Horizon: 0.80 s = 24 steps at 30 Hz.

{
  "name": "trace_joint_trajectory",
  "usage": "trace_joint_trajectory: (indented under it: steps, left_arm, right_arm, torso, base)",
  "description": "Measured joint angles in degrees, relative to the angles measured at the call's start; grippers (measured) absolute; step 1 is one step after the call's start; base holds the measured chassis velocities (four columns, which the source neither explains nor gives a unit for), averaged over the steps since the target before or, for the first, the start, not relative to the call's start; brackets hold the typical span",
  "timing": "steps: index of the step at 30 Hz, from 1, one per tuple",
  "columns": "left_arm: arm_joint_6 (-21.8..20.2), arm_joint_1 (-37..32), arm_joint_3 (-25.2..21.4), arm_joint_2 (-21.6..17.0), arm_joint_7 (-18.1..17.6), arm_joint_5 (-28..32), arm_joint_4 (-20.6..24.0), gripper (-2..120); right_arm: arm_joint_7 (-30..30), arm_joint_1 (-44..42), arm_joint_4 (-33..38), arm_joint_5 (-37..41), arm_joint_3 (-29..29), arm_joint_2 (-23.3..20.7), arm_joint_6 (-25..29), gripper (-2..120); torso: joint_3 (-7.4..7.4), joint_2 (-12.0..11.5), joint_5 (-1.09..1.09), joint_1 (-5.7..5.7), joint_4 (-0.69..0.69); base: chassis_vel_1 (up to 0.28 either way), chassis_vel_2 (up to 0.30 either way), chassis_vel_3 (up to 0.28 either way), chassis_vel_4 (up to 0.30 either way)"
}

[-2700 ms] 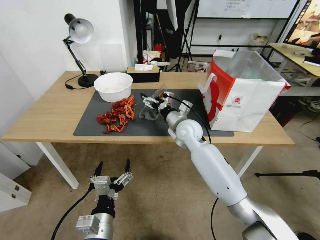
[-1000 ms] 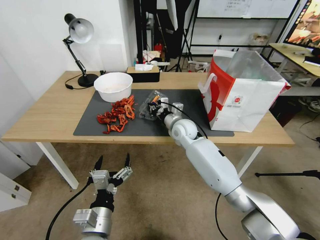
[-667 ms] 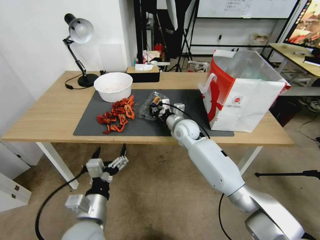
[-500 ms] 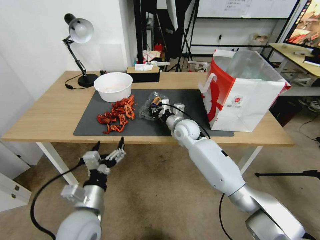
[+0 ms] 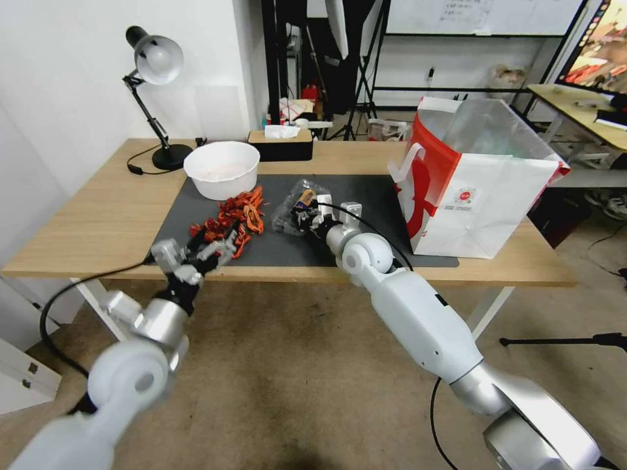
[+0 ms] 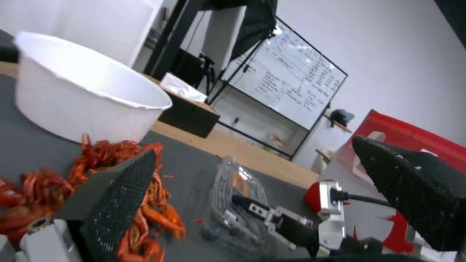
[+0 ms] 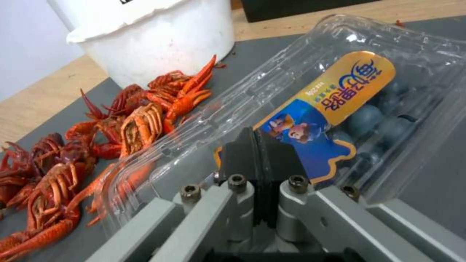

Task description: Close the takeout container lid, then place the container into the takeout bag.

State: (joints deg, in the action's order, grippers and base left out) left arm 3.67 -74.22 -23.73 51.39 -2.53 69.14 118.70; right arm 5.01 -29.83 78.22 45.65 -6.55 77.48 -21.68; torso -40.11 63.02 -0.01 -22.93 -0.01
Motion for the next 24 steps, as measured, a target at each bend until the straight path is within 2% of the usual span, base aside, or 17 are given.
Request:
trace_joint_trajectory:
  steps: [2,6,8,10,12,17,18,19,24]
  left_arm:
    - [-2.5,3.8,1.0,-1.2,0.5,3.4,-2.2,100]
    - [-5.4,6.6,1.7,-1.8,0.2,5.0,-3.1,100]
    - [-9.5,11.3,2.5,-2.1,-1.0,7.4,-4.4,100]
    - [-10.7,13.0,2.7,-2.2,-1.3,8.4,-4.9,100]
    - [-14.8,18.9,3.6,-2.8,-1.4,11.8,-7.8,100]
    - [-18.9,24.5,5.3,-3.6,2.1,14.8,-13.7,100]
    - [-18.9,24.5,5.3,-3.6,2.1,14.8,-13.7,100]
    - [-20.7,26.2,5.9,-3.8,3.2,15.3,-15.7,100]
    - [-23.0,28.1,6.8,-4.1,4.9,15.6,-18.0,100]
  right_arm:
    - [0.0,0.0,0.0,0.1,0.0,-0.1,-0.1,0]
    - [0.0,0.0,0.0,0.2,0.1,-0.2,-0.1,0]
    - [-0.1,0.0,0.0,0.2,0.2,-0.5,-0.1,0]
    - [-0.2,-0.1,0.0,0.2,0.2,-0.6,-0.1,0]
    - [-0.5,-0.4,0.0,0.2,0.4,-0.6,-0.1,0]
    - [-0.8,-0.5,0.0,0.3,0.5,-0.5,-0.1,0]
    - [-0.8,-0.5,0.0,0.3,0.5,-0.5,-0.1,0]
    - [-0.8,-0.5,-0.1,0.3,0.3,-0.4,-0.1,0]
    - [-1.1,0.0,-0.2,0.5,-0.7,-0.3,0.0,0]
  torso:
    - [0.0,0.0,0.0,0.0,0.01]
    - [0.0,0.0,0.0,0.0,0.01]
    - [0.0,0.0,0.0,0.0,0.0]
    - [0.0,0.0,0.0,0.0,0.0]
    - [0.0,0.0,0.01,0.01,-0.01]
    - [0.0,0.0,0.01,0.01,0.01]
    - [0.0,0.0,0.01,0.01,0.01]
    - [0.0,0.0,0.0,0.01,-0.01]
    - [0.0,0.0,0.0,0.01,0.02]
  base:
    - [0.0,0.0,0.0,0.0]
    - [0.0,0.0,0.0,0.0]
    - [0.0,0.0,0.0,0.0]
    - [0.0,0.0,0.0,0.0]
    - [0.0,0.0,0.0,0.0]
    - [0.0,0.0,0.0,0.0]
    - [0.0,0.0,0.0,0.0]
    - [0.0,0.0,0.0,0.0]
    - [0.0,0.0,0.0,0.0]
